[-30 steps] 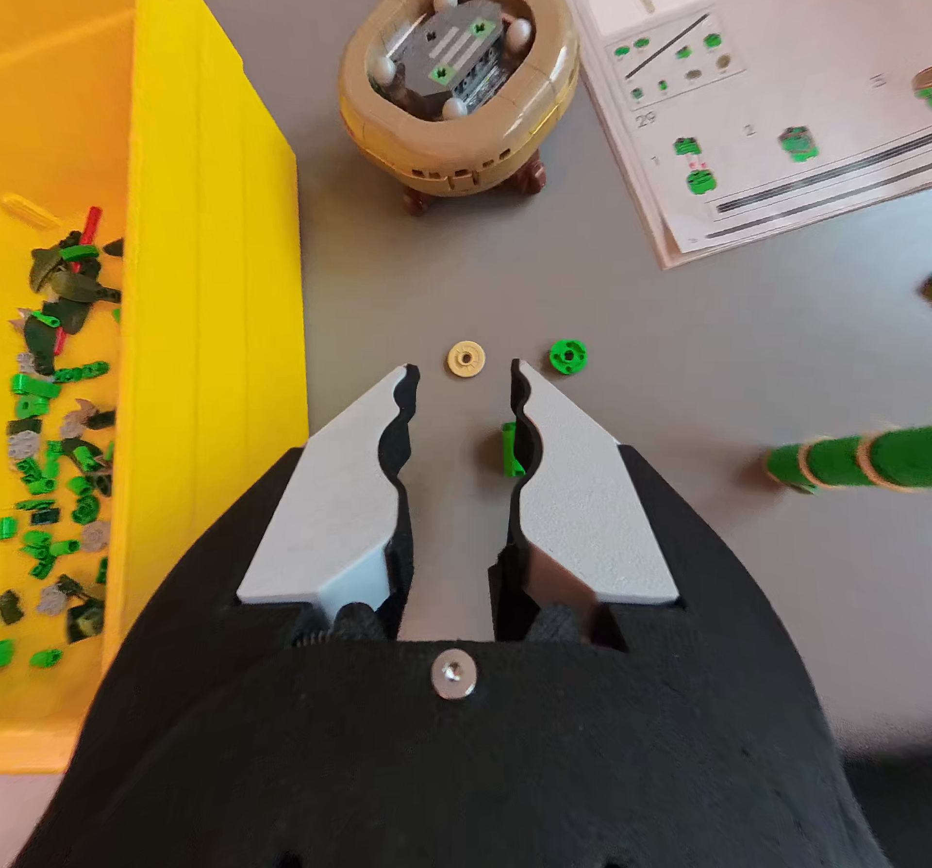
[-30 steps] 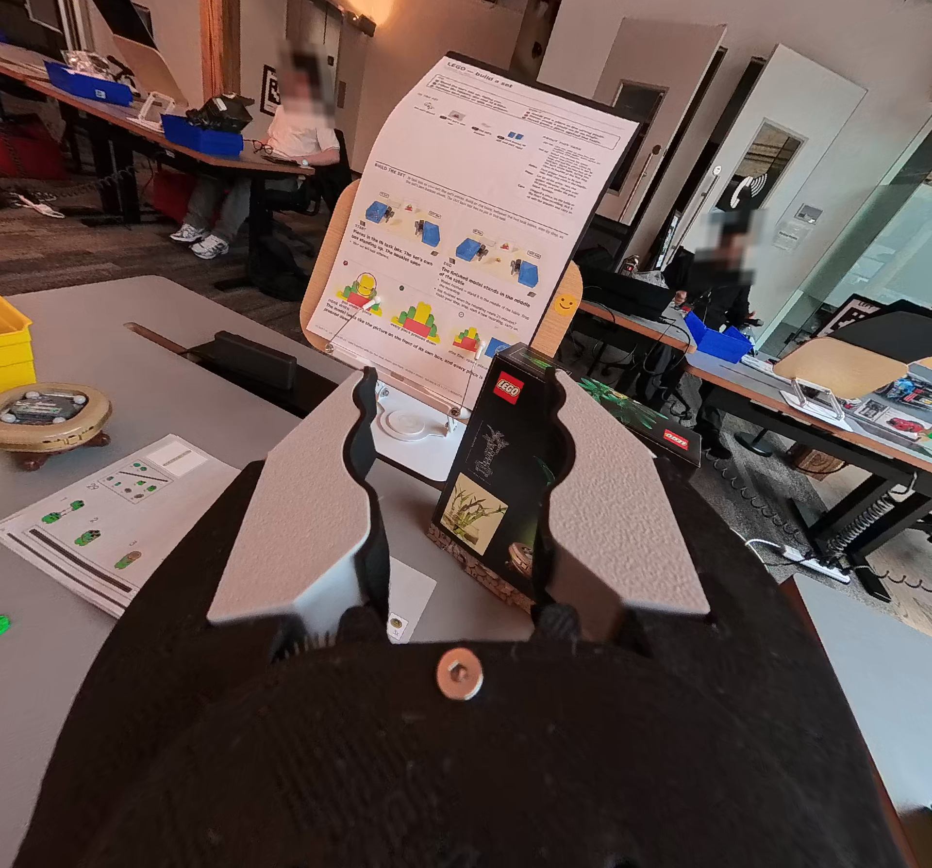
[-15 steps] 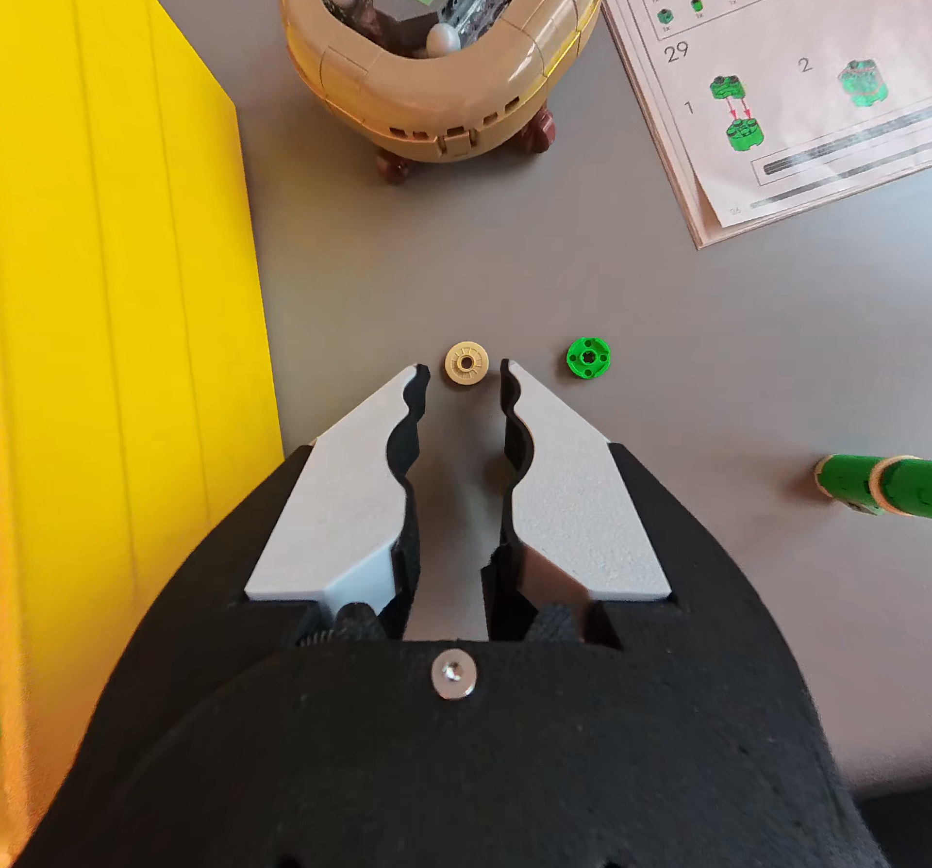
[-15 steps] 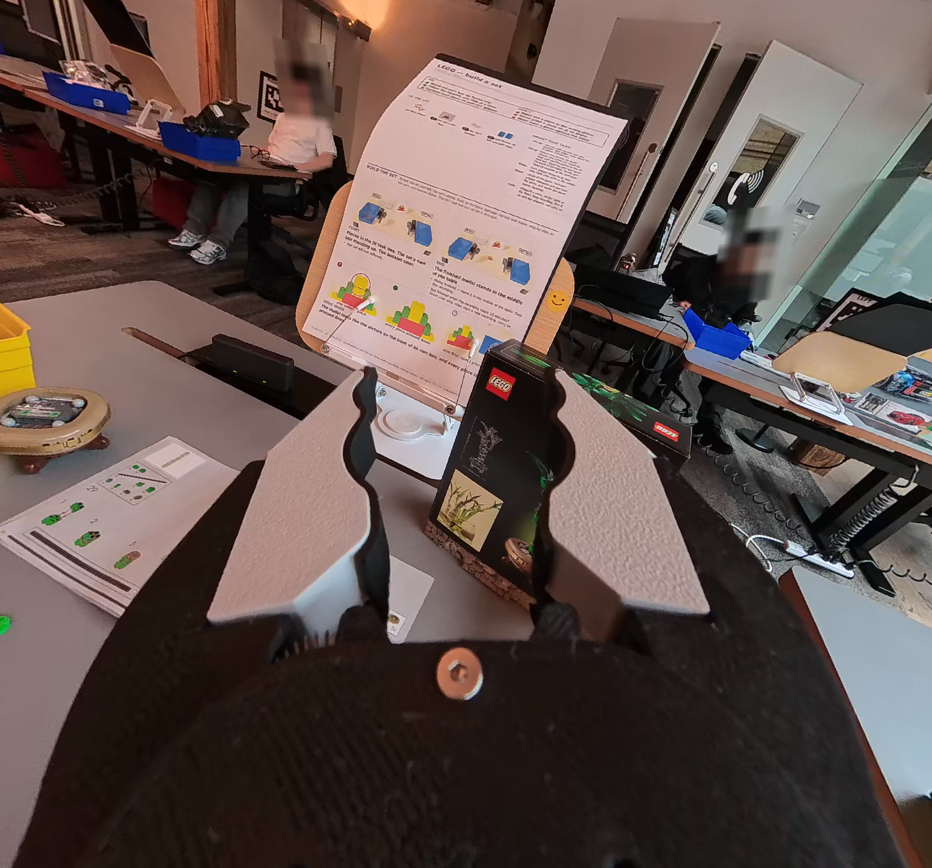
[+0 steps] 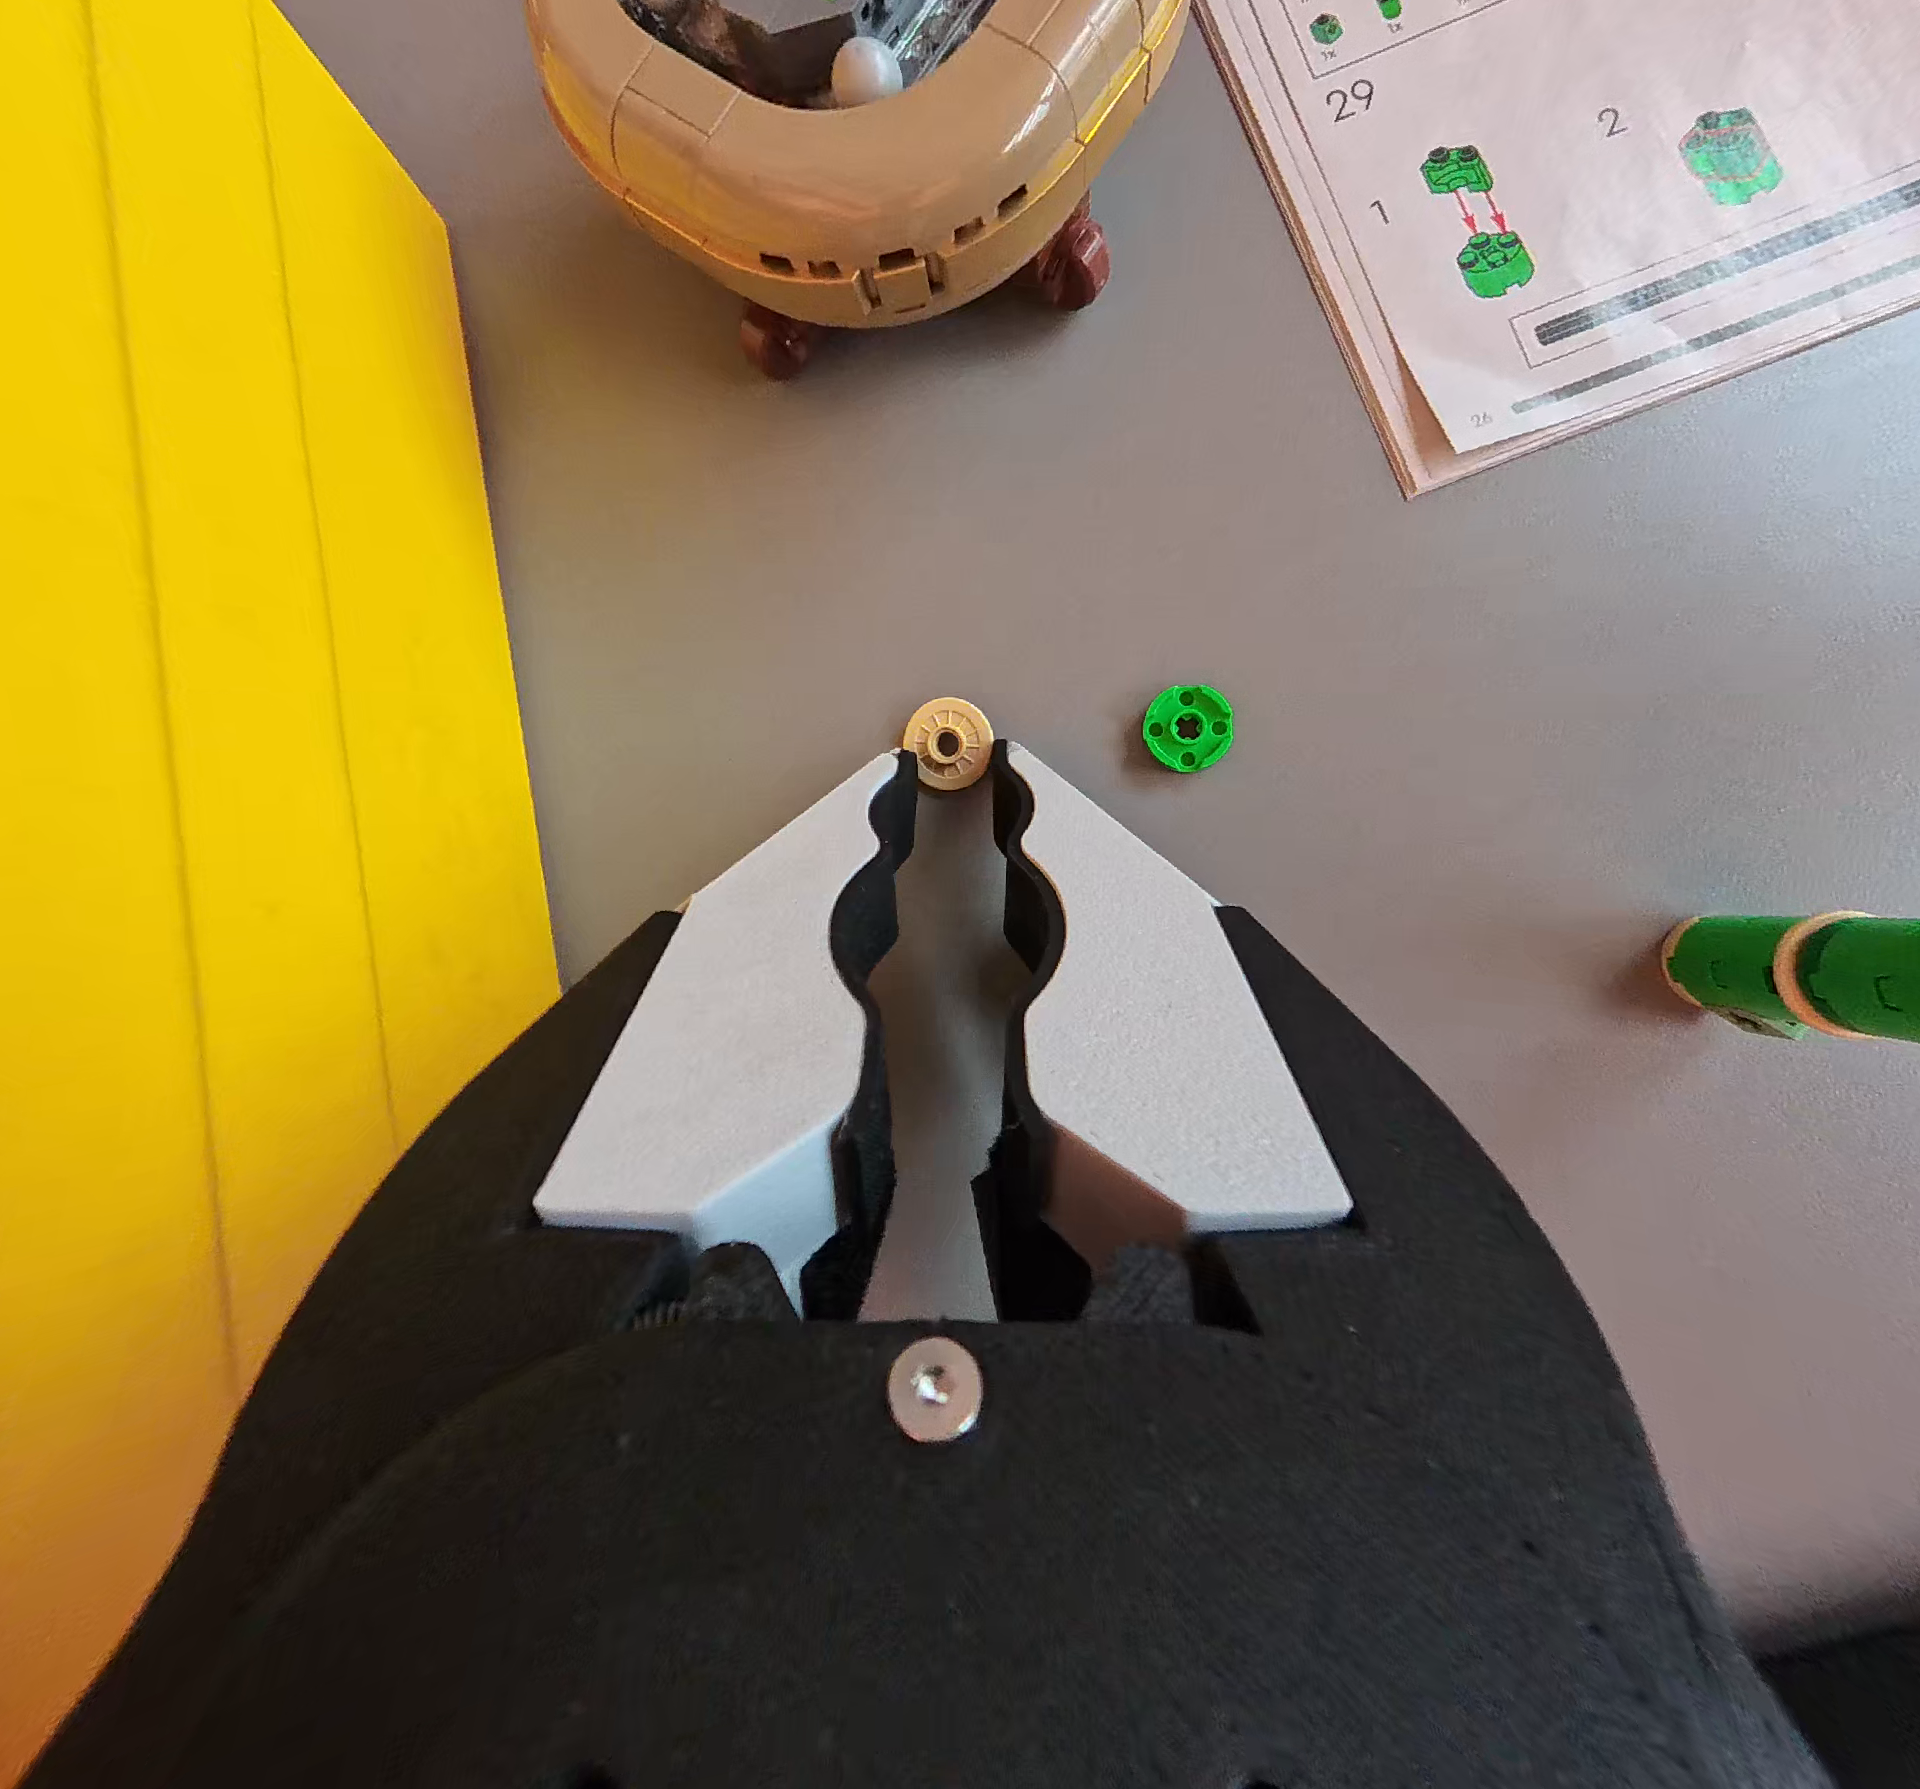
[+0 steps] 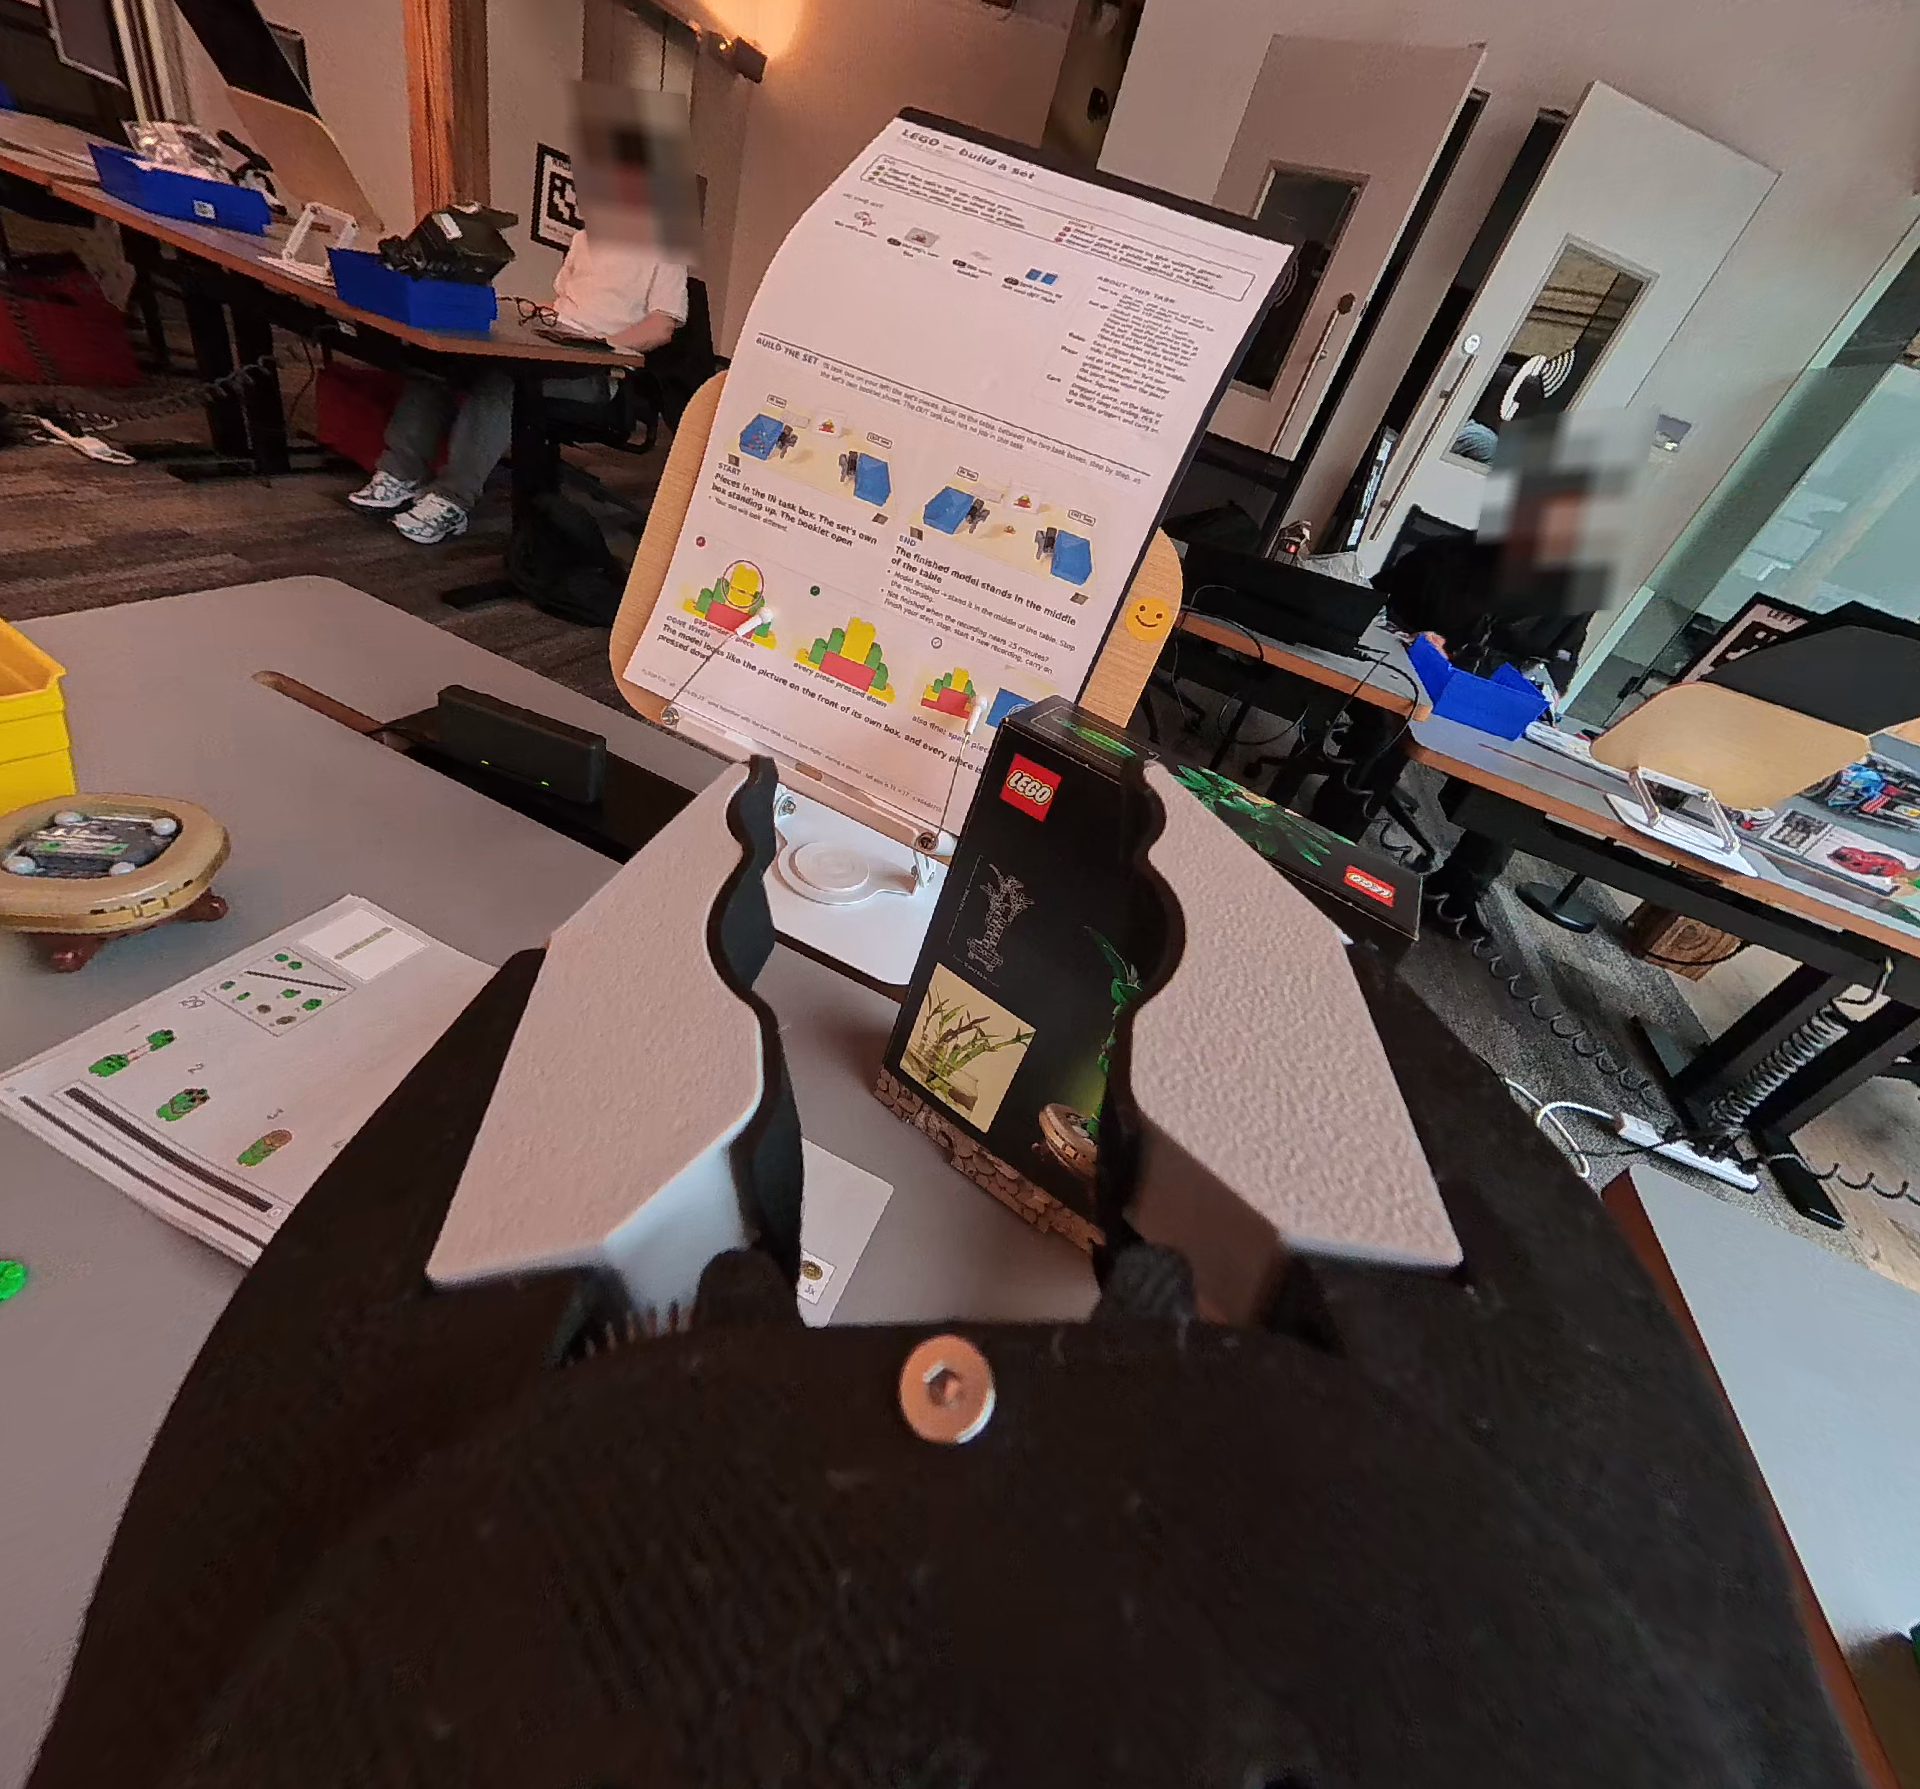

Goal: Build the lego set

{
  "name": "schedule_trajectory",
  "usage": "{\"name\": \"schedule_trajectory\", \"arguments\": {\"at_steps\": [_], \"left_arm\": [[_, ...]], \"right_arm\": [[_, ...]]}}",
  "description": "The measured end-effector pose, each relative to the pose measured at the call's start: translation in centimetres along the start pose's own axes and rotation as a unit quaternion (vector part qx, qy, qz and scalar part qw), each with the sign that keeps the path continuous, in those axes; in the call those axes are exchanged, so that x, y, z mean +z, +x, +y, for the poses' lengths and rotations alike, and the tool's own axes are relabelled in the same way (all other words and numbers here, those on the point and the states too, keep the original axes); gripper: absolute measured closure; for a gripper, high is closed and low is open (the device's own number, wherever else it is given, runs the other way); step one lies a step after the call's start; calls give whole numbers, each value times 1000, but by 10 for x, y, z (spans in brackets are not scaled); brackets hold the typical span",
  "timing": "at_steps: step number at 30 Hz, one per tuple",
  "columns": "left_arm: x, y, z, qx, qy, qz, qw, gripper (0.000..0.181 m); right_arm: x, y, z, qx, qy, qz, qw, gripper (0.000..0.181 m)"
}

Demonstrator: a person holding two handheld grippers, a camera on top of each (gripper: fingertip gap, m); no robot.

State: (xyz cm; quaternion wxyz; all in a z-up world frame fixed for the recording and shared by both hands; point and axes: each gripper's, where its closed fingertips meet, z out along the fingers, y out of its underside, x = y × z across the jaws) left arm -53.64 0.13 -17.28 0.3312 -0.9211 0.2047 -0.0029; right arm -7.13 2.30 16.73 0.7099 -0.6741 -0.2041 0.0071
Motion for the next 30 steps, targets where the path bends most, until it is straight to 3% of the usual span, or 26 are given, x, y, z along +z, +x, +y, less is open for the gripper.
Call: {"name": "schedule_trajectory", "arguments": {"at_steps": [6,16,18,30], "left_arm": [[-5,-3,-4,2,23,-14,1000,179],[-1,-5,3,-11,12,-10,1000,170],[-2,-5,2,-21,15,-8,1000,161],[-11,-6,-11,-58,58,10,997,156]], "right_arm": [[0,2,0,3,1,1,1000,116],[1,1,1,0,-1,1,1000,116],[1,2,2,0,-2,1,1000,115],[2,2,3,-1,-5,0,1000,115]]}}
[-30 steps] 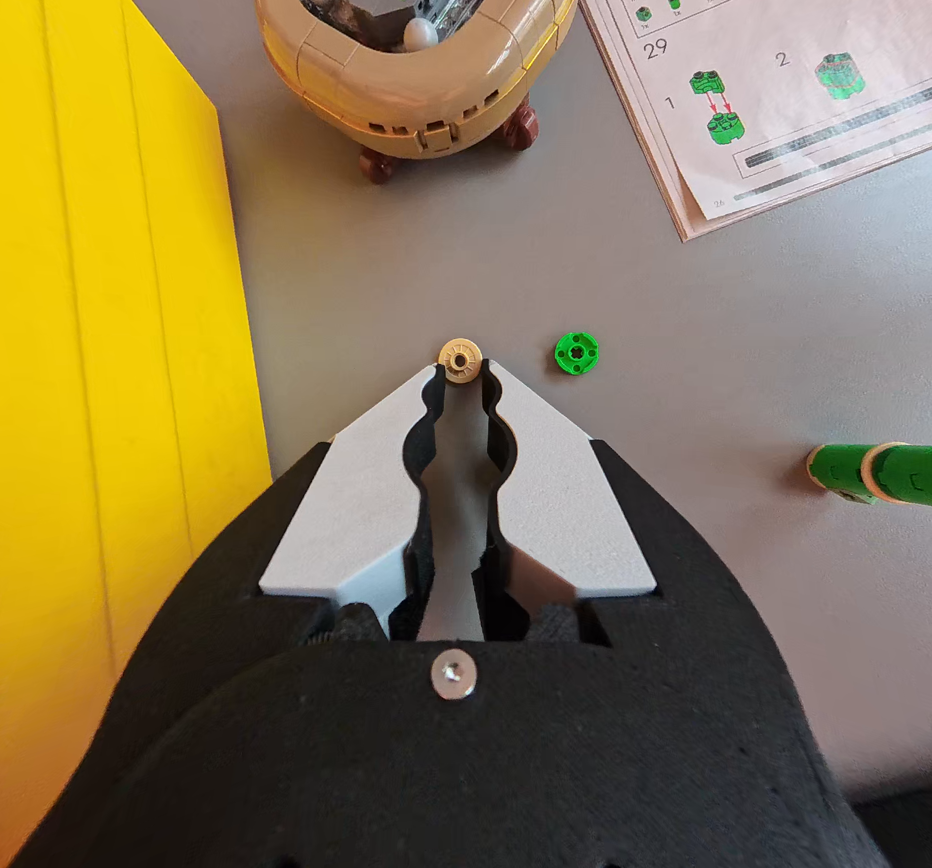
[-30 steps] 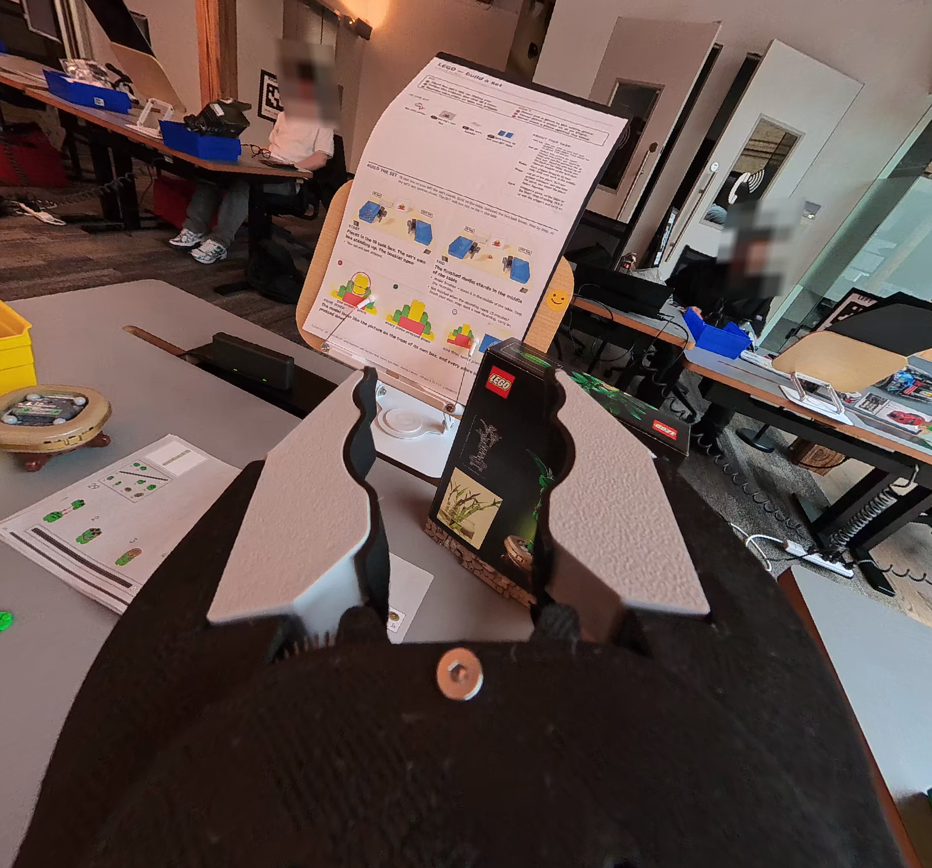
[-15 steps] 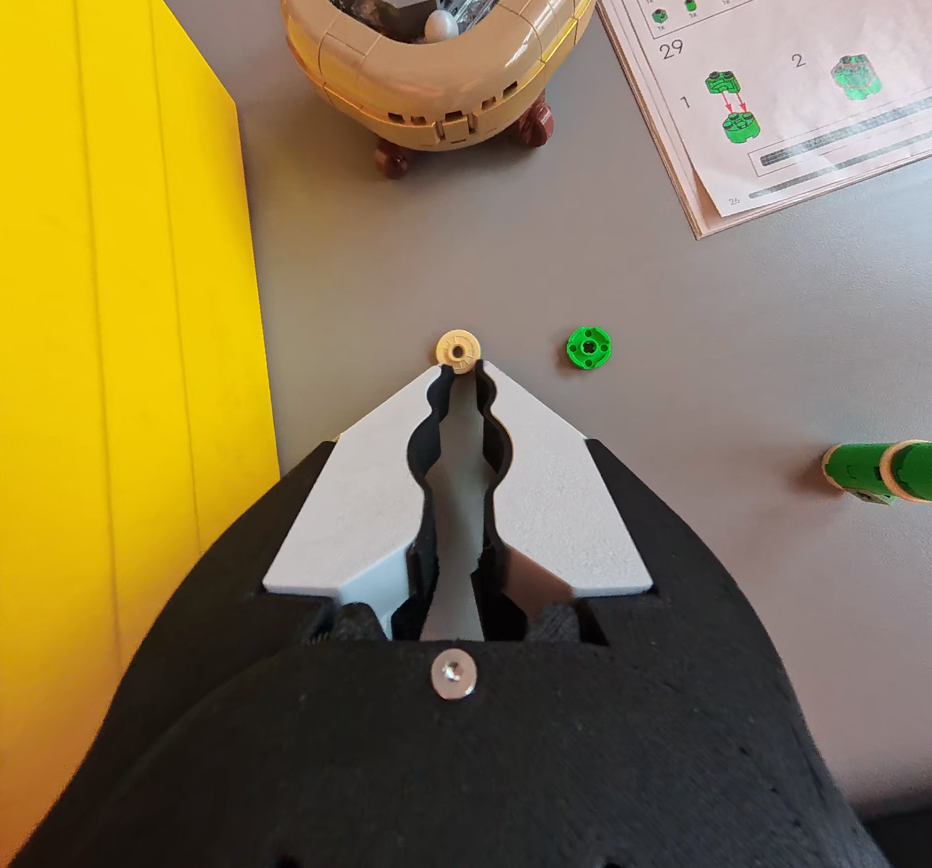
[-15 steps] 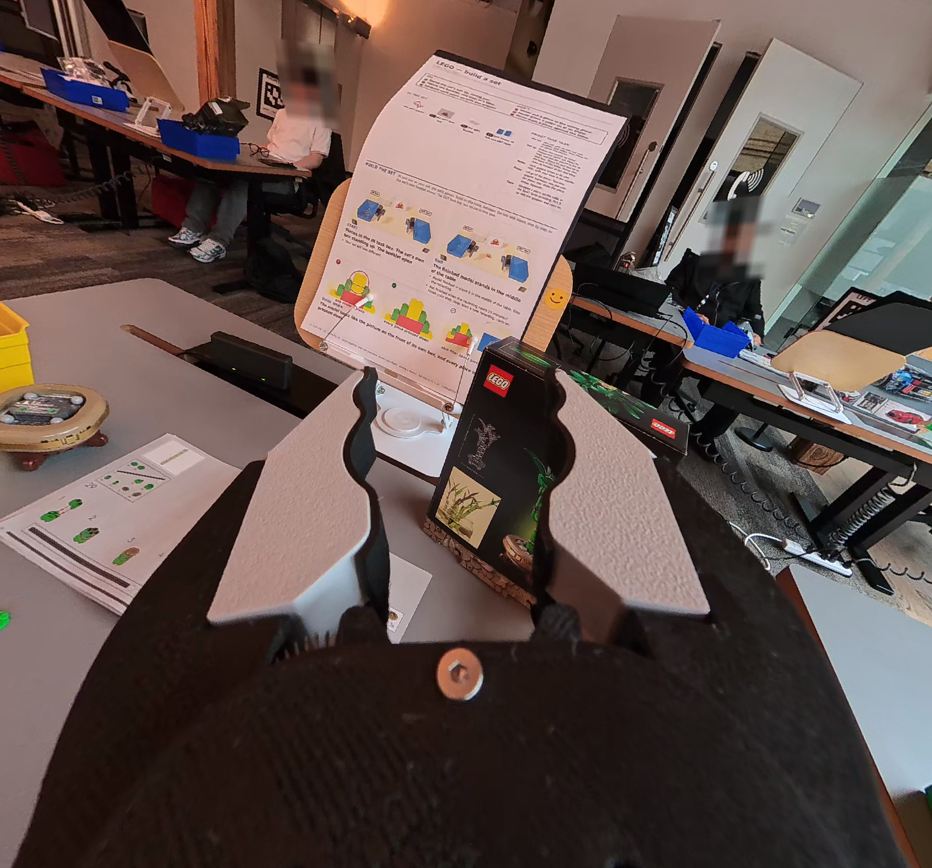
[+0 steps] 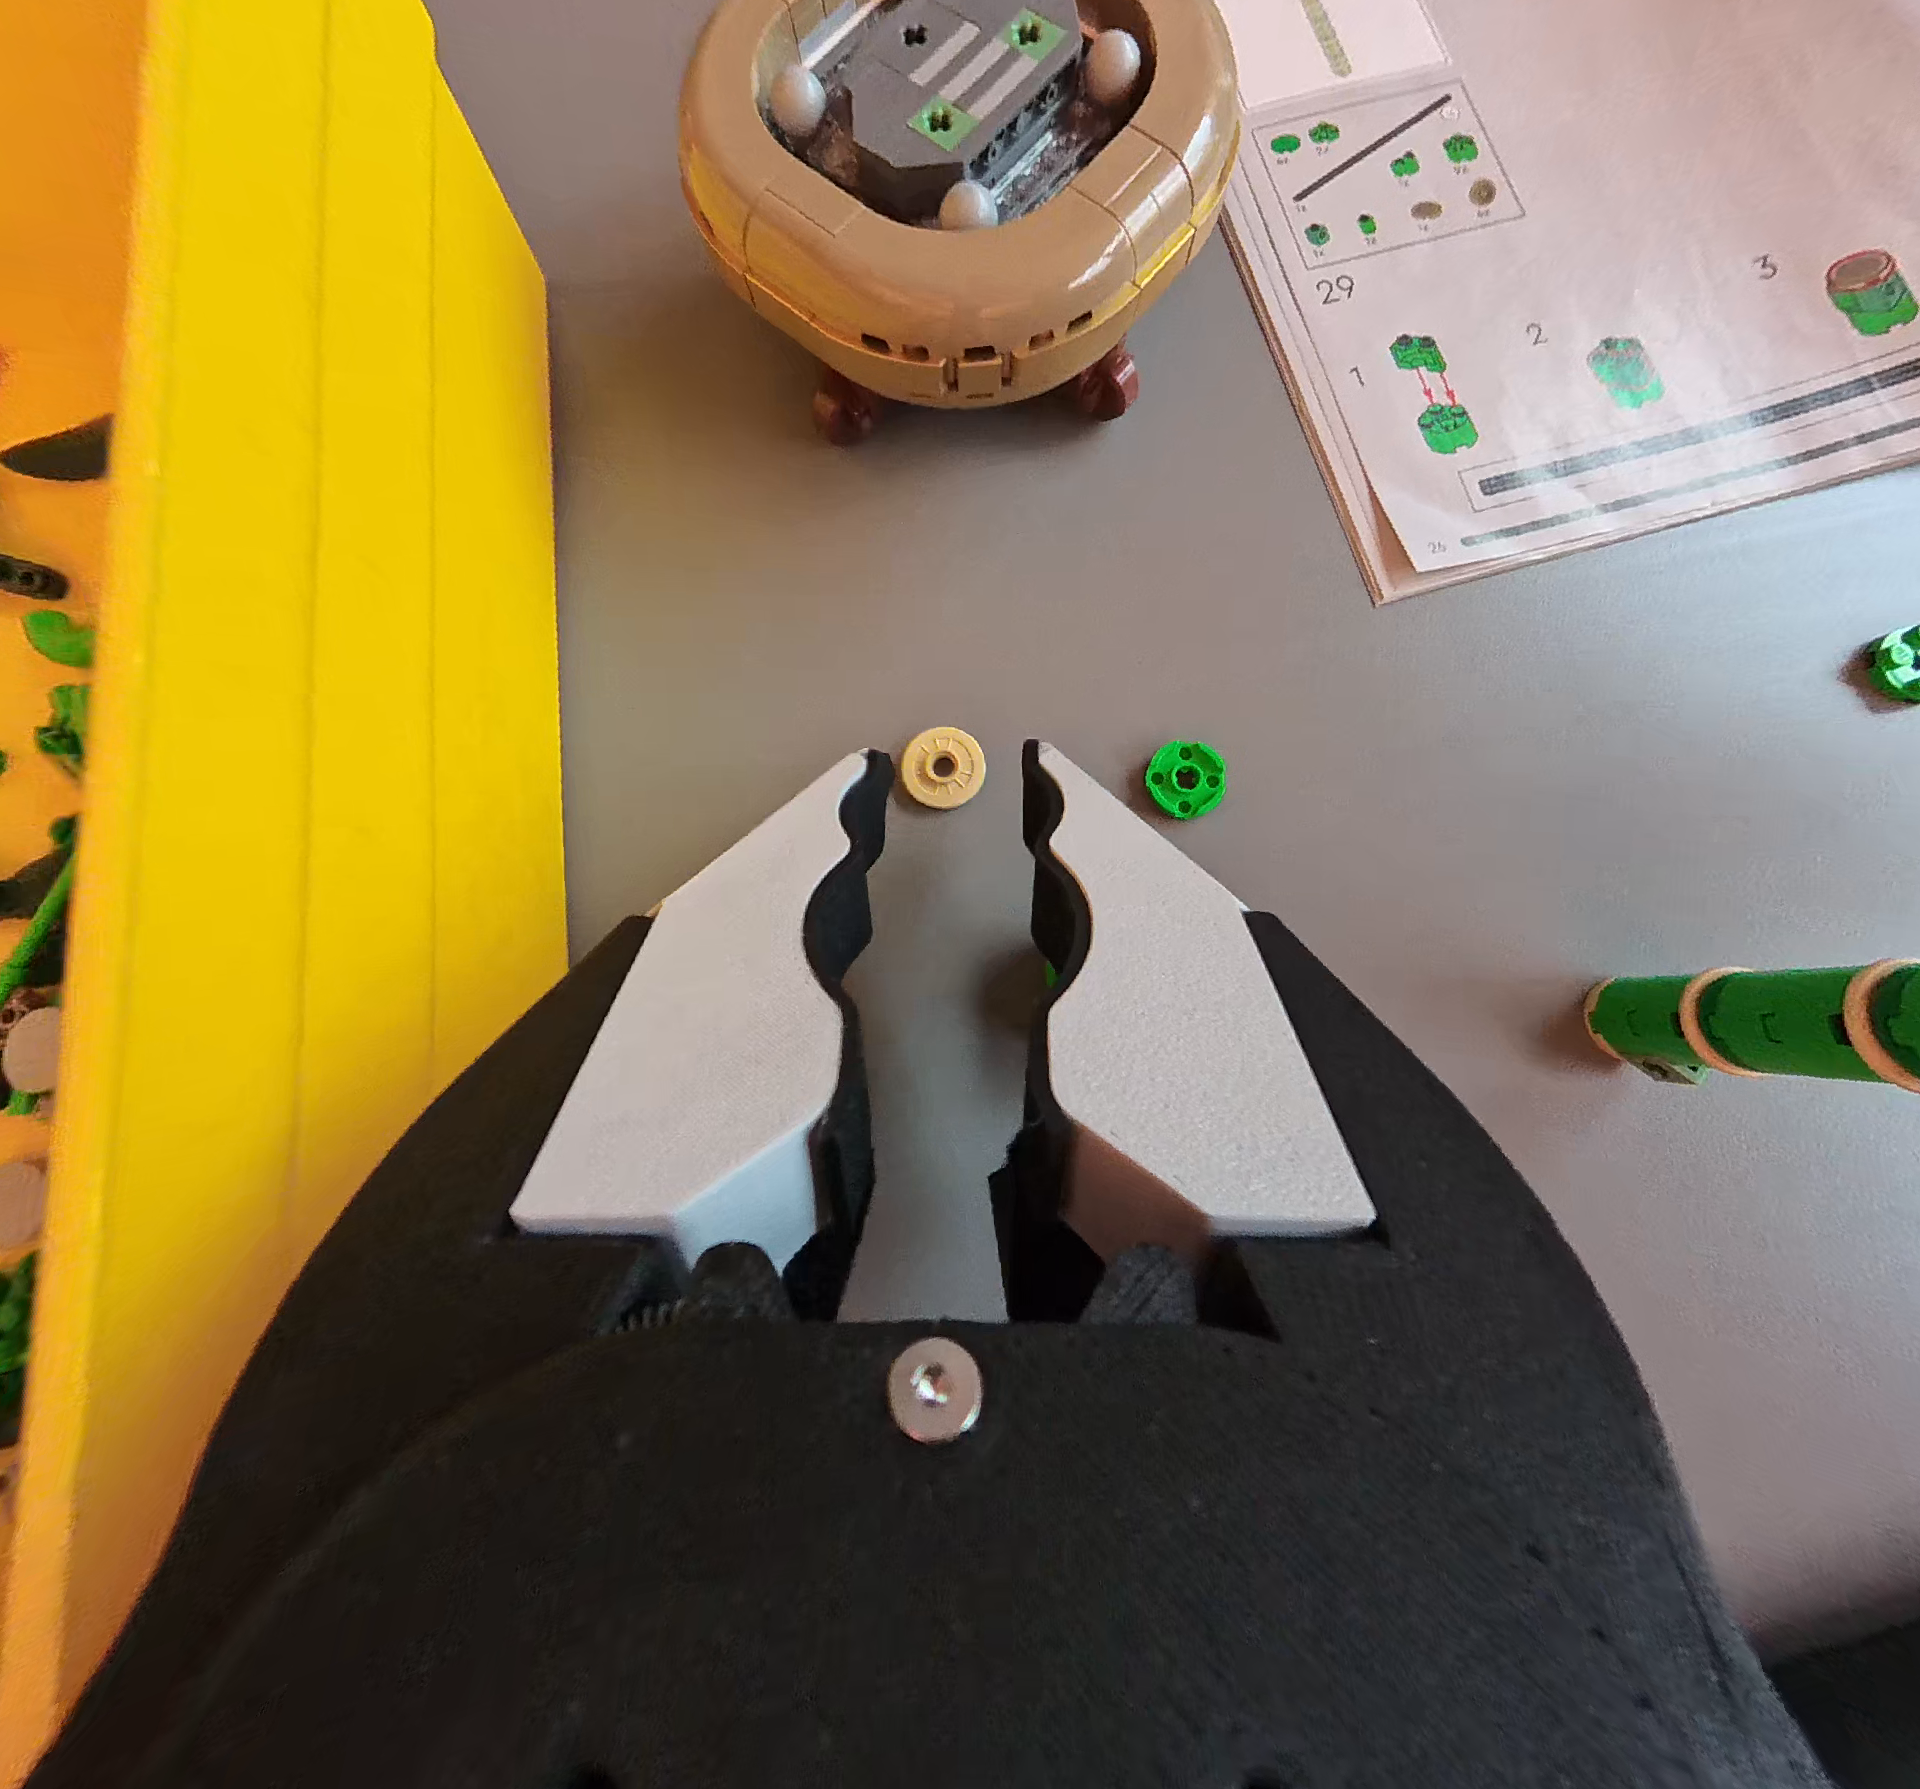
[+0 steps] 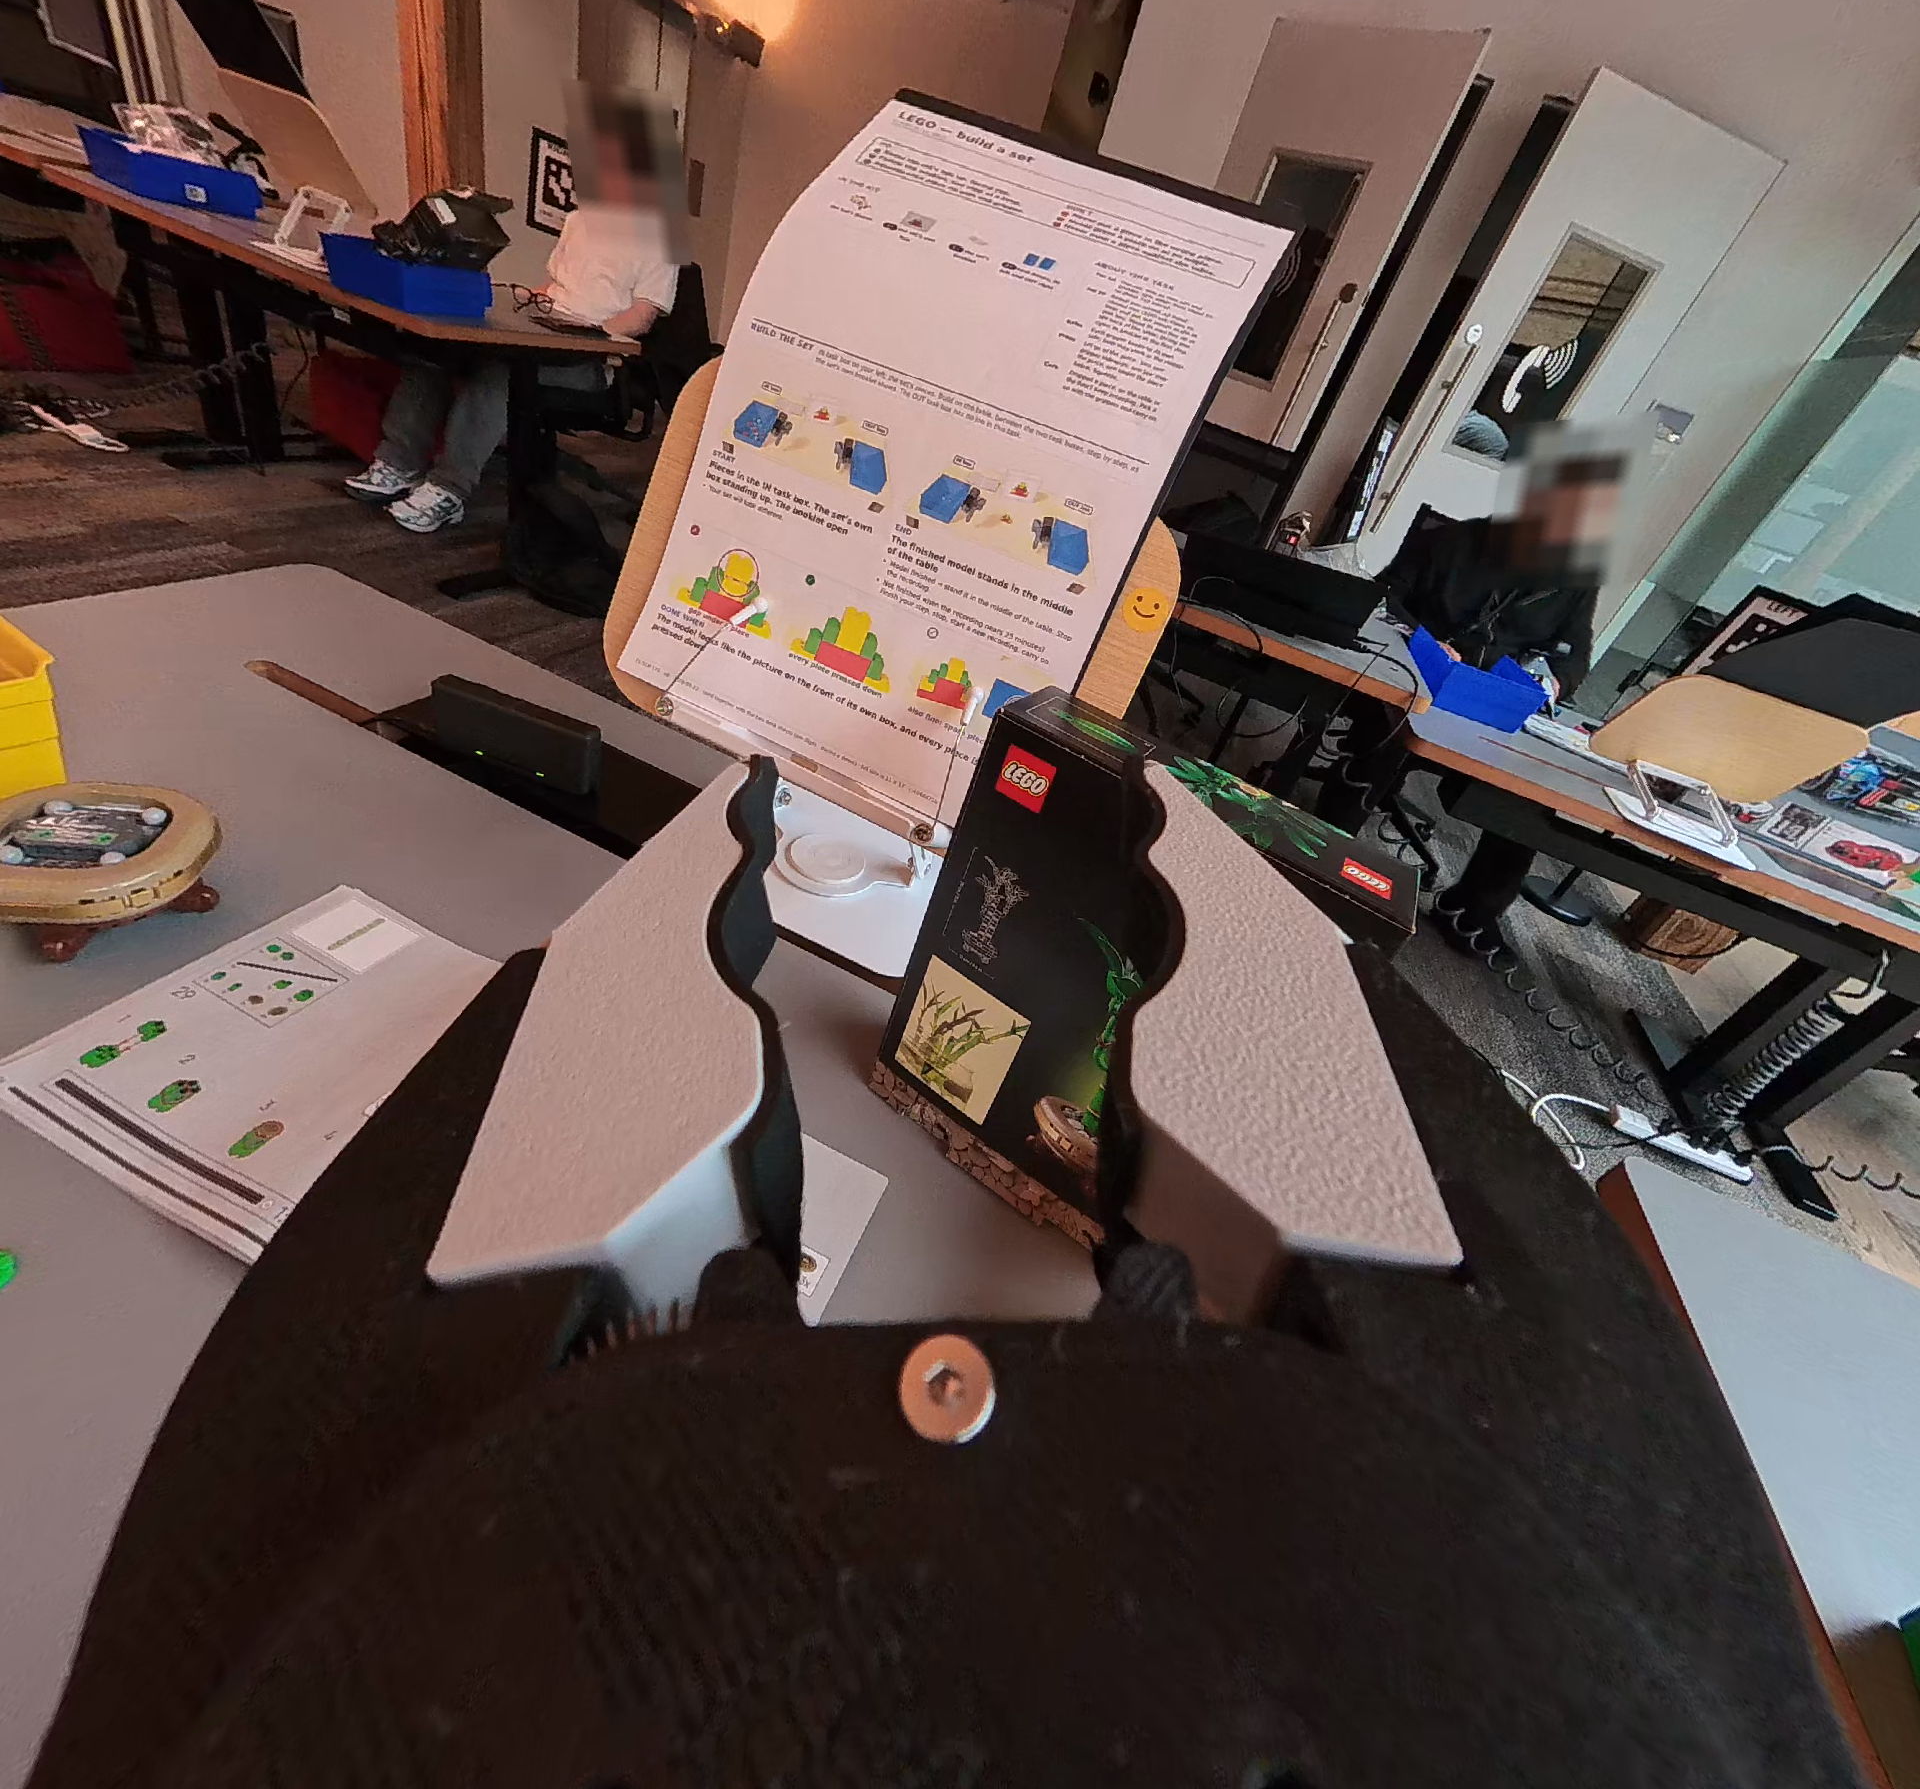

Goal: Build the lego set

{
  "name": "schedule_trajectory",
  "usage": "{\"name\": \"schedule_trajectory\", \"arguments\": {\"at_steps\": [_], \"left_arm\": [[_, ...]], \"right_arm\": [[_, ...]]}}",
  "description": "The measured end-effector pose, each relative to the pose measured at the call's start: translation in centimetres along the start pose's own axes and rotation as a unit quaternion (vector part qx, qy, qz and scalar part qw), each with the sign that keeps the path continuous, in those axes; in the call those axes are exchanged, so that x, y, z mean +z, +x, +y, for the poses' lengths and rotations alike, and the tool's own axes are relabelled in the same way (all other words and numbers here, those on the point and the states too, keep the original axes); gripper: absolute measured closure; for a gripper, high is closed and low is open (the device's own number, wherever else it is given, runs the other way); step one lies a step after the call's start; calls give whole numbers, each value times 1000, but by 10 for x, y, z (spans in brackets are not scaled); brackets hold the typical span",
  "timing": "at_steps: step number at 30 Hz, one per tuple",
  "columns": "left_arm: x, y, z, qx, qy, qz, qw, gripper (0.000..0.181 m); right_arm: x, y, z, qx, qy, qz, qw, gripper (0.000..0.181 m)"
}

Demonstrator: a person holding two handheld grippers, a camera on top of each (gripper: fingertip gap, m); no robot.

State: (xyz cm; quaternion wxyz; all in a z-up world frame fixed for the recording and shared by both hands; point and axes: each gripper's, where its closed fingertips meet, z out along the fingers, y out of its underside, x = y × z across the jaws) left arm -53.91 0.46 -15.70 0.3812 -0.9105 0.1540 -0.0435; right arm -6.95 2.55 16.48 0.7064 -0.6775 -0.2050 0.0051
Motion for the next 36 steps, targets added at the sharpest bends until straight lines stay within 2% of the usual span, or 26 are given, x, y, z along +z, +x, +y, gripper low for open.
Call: {"name": "schedule_trajectory", "arguments": {"at_steps": [36], "left_arm": [[1,-4,-3,-16,-1,-3,1000,154]], "right_arm": [[-4,2,2,20,-4,-13,1000,119]]}}
